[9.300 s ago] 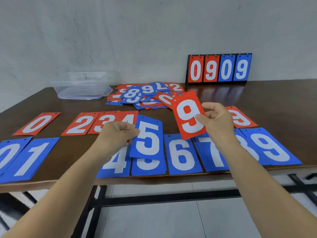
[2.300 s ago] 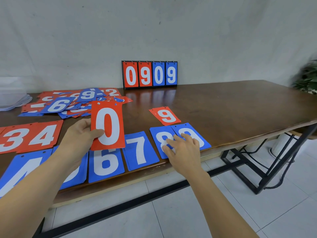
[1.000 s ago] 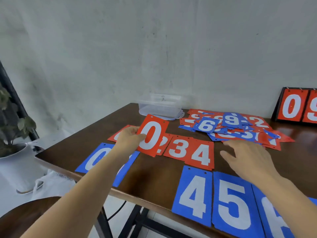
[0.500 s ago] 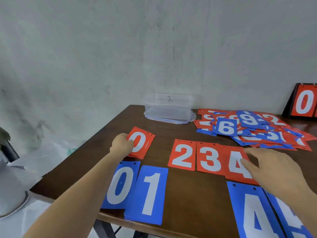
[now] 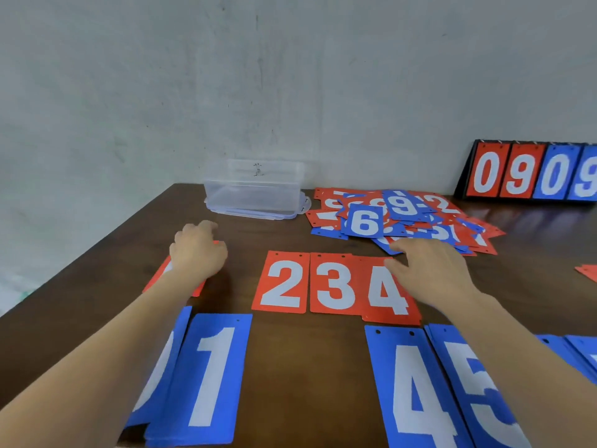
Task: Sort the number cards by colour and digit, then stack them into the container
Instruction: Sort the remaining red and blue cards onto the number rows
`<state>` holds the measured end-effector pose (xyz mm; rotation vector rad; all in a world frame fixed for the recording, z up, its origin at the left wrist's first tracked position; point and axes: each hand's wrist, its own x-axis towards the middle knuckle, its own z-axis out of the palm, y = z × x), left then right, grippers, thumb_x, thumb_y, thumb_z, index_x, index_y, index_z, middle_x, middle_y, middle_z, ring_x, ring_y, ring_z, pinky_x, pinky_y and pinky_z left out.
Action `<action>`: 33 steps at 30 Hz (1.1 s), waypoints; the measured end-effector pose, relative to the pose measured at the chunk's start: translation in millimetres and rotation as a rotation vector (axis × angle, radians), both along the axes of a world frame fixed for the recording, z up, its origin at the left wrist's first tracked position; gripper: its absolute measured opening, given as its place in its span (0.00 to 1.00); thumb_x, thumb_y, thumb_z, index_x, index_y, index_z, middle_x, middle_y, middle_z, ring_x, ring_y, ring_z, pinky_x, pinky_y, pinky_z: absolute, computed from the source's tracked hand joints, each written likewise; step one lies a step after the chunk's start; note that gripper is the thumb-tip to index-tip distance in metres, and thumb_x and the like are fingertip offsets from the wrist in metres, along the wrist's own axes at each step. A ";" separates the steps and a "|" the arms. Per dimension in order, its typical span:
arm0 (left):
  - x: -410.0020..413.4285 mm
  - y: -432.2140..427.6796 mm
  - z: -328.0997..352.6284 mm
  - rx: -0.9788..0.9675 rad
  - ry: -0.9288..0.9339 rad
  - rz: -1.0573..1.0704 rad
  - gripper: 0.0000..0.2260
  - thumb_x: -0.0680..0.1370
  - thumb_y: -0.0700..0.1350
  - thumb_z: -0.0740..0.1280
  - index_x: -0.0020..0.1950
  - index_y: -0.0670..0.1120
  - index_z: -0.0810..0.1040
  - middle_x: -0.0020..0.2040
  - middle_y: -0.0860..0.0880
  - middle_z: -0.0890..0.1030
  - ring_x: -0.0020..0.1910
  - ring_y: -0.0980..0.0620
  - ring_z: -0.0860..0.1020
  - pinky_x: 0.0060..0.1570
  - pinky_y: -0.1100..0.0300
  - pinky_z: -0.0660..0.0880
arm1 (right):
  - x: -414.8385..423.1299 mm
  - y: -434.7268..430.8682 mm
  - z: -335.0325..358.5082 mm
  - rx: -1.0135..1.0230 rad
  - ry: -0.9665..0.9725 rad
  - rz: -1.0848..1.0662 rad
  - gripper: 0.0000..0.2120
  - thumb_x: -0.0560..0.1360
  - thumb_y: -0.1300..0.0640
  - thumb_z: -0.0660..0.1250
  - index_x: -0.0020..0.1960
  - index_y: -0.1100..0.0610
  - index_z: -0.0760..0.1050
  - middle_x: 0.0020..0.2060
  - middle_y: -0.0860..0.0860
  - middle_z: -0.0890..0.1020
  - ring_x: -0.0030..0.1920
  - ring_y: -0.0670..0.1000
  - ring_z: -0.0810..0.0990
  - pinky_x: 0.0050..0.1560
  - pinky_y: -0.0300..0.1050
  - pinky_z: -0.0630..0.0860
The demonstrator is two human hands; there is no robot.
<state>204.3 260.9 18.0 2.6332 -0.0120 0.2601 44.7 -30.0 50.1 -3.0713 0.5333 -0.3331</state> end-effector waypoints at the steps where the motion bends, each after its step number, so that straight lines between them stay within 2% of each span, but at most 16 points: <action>1: 2.2 -14.7 1.8 -0.039 -0.012 -0.047 0.19 0.77 0.43 0.64 0.69 0.46 0.72 0.63 0.43 0.76 0.63 0.40 0.71 0.62 0.49 0.68 | 6.2 -6.0 -0.5 0.012 -0.002 -0.005 0.21 0.80 0.45 0.60 0.70 0.51 0.70 0.66 0.49 0.76 0.65 0.51 0.73 0.61 0.46 0.71; 5: 9.7 -76.1 9.1 -0.180 0.000 -0.222 0.17 0.77 0.44 0.65 0.66 0.44 0.74 0.55 0.47 0.80 0.57 0.45 0.76 0.60 0.53 0.72 | 37.9 -38.8 -4.9 0.084 0.005 -0.034 0.15 0.79 0.47 0.61 0.63 0.53 0.75 0.59 0.51 0.79 0.57 0.51 0.76 0.56 0.47 0.73; 8: 19.6 -123.4 13.5 -0.212 0.010 -0.284 0.17 0.77 0.44 0.66 0.64 0.43 0.76 0.53 0.46 0.81 0.54 0.46 0.78 0.55 0.55 0.74 | 66.5 -70.0 -10.7 0.139 -0.008 -0.086 0.13 0.79 0.49 0.62 0.58 0.55 0.76 0.55 0.52 0.79 0.53 0.53 0.76 0.50 0.47 0.74; 10: 27.7 -154.7 11.5 -0.206 0.033 -0.323 0.17 0.76 0.47 0.69 0.62 0.42 0.76 0.51 0.46 0.82 0.51 0.47 0.78 0.53 0.55 0.76 | 84.1 -89.5 -15.5 0.157 -0.016 -0.120 0.12 0.79 0.51 0.62 0.57 0.56 0.76 0.56 0.53 0.79 0.55 0.55 0.76 0.51 0.48 0.73; 13: 40.0 -197.8 3.1 -0.199 0.076 -0.346 0.23 0.74 0.55 0.71 0.63 0.42 0.75 0.49 0.46 0.82 0.50 0.49 0.79 0.54 0.53 0.77 | 106.5 -110.9 -21.9 0.164 -0.069 -0.154 0.09 0.79 0.54 0.61 0.54 0.58 0.75 0.50 0.55 0.79 0.54 0.57 0.76 0.50 0.48 0.74; 15: 46.6 -223.0 -2.5 -0.120 0.112 -0.346 0.29 0.73 0.61 0.70 0.64 0.42 0.73 0.51 0.46 0.81 0.49 0.50 0.78 0.52 0.53 0.77 | 120.6 -120.3 -26.8 0.166 -0.103 -0.175 0.13 0.79 0.51 0.62 0.59 0.59 0.74 0.55 0.56 0.79 0.58 0.57 0.75 0.53 0.49 0.73; 18: 51.6 -252.0 -5.6 0.088 0.123 -0.303 0.34 0.68 0.72 0.66 0.56 0.43 0.75 0.50 0.47 0.78 0.49 0.48 0.76 0.49 0.55 0.75 | 141.9 -130.5 -34.9 0.176 -0.093 -0.244 0.24 0.78 0.41 0.62 0.64 0.59 0.71 0.61 0.57 0.76 0.63 0.58 0.70 0.59 0.51 0.70; 20: 54.5 -265.9 -7.2 0.189 0.141 -0.265 0.39 0.64 0.77 0.63 0.56 0.44 0.75 0.57 0.46 0.76 0.57 0.45 0.74 0.56 0.53 0.74 | 154.9 -136.1 -39.6 0.218 -0.079 -0.305 0.36 0.75 0.34 0.60 0.70 0.60 0.65 0.67 0.58 0.71 0.68 0.59 0.67 0.65 0.53 0.67; 22: 57.8 -275.8 -10.1 0.272 0.181 -0.246 0.47 0.61 0.79 0.62 0.65 0.46 0.71 0.66 0.44 0.71 0.66 0.43 0.68 0.64 0.51 0.68 | 166.2 -140.6 -42.8 0.299 -0.046 -0.356 0.45 0.73 0.30 0.60 0.76 0.61 0.55 0.73 0.60 0.64 0.72 0.61 0.62 0.70 0.55 0.63; 25: 62.2 -283.0 -11.2 0.277 0.220 -0.224 0.51 0.61 0.77 0.65 0.74 0.46 0.62 0.73 0.43 0.64 0.72 0.41 0.62 0.68 0.49 0.62 | 178.9 -145.7 -47.7 0.333 -0.033 -0.396 0.51 0.70 0.29 0.63 0.77 0.61 0.49 0.74 0.60 0.60 0.74 0.61 0.59 0.71 0.56 0.60; 29: 67.3 -283.2 -10.7 0.196 0.245 -0.203 0.48 0.64 0.72 0.69 0.75 0.46 0.60 0.72 0.43 0.64 0.72 0.42 0.62 0.67 0.49 0.63 | 186.4 -152.3 -48.7 0.397 -0.099 -0.435 0.49 0.69 0.34 0.69 0.77 0.59 0.52 0.73 0.59 0.61 0.73 0.60 0.60 0.71 0.56 0.59; 31: 66.9 -280.9 -11.8 0.123 0.219 -0.210 0.44 0.67 0.68 0.71 0.74 0.47 0.60 0.70 0.44 0.66 0.71 0.42 0.64 0.66 0.49 0.64 | 184.8 -153.1 -47.1 0.394 -0.163 -0.434 0.45 0.70 0.40 0.72 0.76 0.58 0.54 0.72 0.58 0.63 0.71 0.60 0.62 0.69 0.55 0.61; 33: 65.9 -276.4 -13.1 0.011 0.161 -0.229 0.33 0.75 0.59 0.69 0.73 0.46 0.61 0.66 0.45 0.72 0.66 0.43 0.69 0.64 0.49 0.66 | 182.0 -153.8 -46.4 0.408 -0.287 -0.353 0.37 0.73 0.51 0.72 0.74 0.58 0.57 0.69 0.57 0.69 0.68 0.58 0.68 0.64 0.53 0.66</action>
